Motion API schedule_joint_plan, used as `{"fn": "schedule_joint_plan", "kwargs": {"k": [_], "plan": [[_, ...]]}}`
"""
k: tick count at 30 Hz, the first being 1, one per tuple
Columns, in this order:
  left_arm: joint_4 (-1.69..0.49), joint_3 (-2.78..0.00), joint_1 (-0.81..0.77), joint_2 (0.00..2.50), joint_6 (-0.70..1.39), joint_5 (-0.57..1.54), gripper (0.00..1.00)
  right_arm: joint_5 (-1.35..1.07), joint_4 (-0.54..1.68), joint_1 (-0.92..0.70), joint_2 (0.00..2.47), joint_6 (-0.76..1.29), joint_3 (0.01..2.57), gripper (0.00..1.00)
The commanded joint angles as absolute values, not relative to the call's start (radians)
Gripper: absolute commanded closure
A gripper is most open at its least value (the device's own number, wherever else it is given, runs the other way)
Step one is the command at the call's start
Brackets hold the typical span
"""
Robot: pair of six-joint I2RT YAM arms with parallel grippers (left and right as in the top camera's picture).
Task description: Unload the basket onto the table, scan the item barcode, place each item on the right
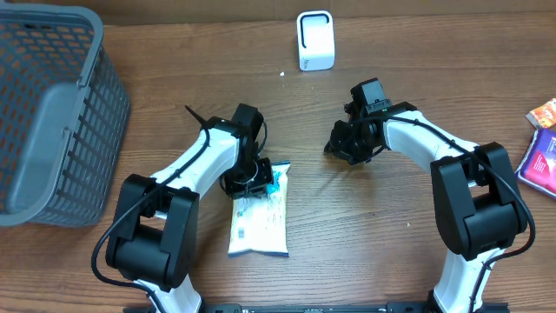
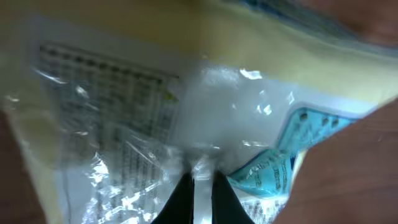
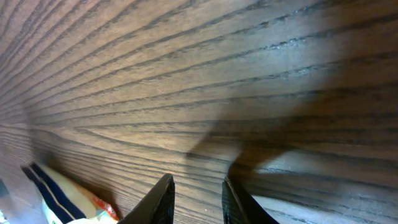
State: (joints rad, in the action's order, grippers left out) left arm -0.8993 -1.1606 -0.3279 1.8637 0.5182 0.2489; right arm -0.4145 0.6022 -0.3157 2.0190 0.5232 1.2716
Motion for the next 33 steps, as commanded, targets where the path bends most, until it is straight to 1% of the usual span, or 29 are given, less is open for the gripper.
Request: {"fn": "schedule_joint_plan", "kwargs": {"k": [1, 8, 10, 12, 13, 14, 15, 18, 21, 22, 25, 28, 33], "plan": [[-0.791, -1.138, -0.326, 1.877, 0.527, 0.094, 0.96, -0.419, 0.600, -0.316, 2.022, 0.515, 1.295, 0.73], [-0.538, -1.139, -0.325, 1.877, 0.516, 0.043, 0.95, -0.421, 0.606, -0.317, 2.022, 0.515, 1.295, 0.73], [-0.509, -1.151, -0.320, 1.877, 0.516, 0.033, 0.92, -0.431, 0.610, -0.317, 2.022, 0.514, 1.295, 0.73], [-0.514, -1.187, -0.308, 1.877, 0.508, 0.033, 0.92, -0.475, 0.612, -0.317, 2.022, 0.478, 1.296, 0.75], [-0.535, -1.214, -0.301, 1.876, 0.498, 0.033, 0.94, -0.506, 0.613, -0.316, 2.022, 0.455, 1.299, 0.78], [-0.581, -1.257, -0.292, 1.875, 0.492, 0.033, 0.96, -0.533, 0.617, -0.316, 2.019, 0.437, 1.303, 0.84], [-0.635, -1.301, -0.282, 1.875, 0.492, 0.033, 0.96, -0.544, 0.629, -0.316, 2.016, 0.437, 1.309, 0.85], [-0.862, -1.464, -0.255, 1.875, 0.493, 0.054, 0.96, -0.541, 0.660, -0.316, 2.000, 0.436, 1.323, 0.85], [-1.118, -1.602, -0.242, 1.876, 0.491, 0.130, 0.96, -0.540, 0.661, -0.316, 1.990, 0.436, 1.324, 0.79], [-1.192, -1.625, -0.242, 1.876, 0.474, 0.173, 0.96, -0.540, 0.660, -0.316, 1.990, 0.436, 1.324, 0.78], [-1.320, -1.606, -0.265, 1.876, 0.429, 0.254, 0.96, -0.509, 0.660, -0.316, 1.990, 0.437, 1.324, 0.77], [-1.360, -1.515, -0.314, 1.876, 0.429, 0.257, 0.96, -0.488, 0.660, -0.316, 1.990, 0.437, 1.324, 0.76], [-1.254, -1.335, -0.384, 1.876, 0.453, 0.255, 0.96, -0.487, 0.661, -0.316, 1.990, 0.437, 1.324, 0.75]]}}
